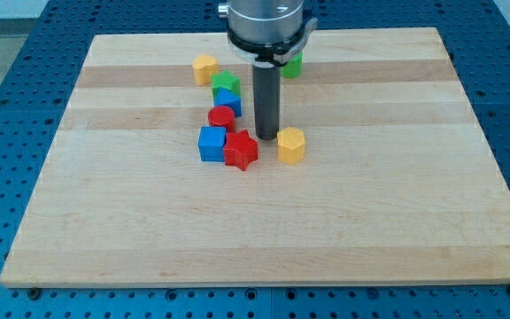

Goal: Push the yellow hexagon downwards

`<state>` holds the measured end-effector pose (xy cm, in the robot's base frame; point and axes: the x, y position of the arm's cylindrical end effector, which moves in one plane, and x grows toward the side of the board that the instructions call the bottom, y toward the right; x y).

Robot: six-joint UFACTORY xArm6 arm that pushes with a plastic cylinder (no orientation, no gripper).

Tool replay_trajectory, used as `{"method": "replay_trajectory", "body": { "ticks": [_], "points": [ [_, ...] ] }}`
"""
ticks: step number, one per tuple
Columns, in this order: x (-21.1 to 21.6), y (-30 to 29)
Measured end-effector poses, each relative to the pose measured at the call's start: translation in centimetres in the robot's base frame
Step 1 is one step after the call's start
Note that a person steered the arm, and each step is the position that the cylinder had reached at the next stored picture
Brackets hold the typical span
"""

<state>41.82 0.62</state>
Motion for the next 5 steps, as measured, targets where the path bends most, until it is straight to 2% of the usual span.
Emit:
{"method": "replay_trajectory", "body": {
  "ticks": [2,5],
  "points": [
    [0.3,1.6],
    [6.1,1.6]
  ]
}}
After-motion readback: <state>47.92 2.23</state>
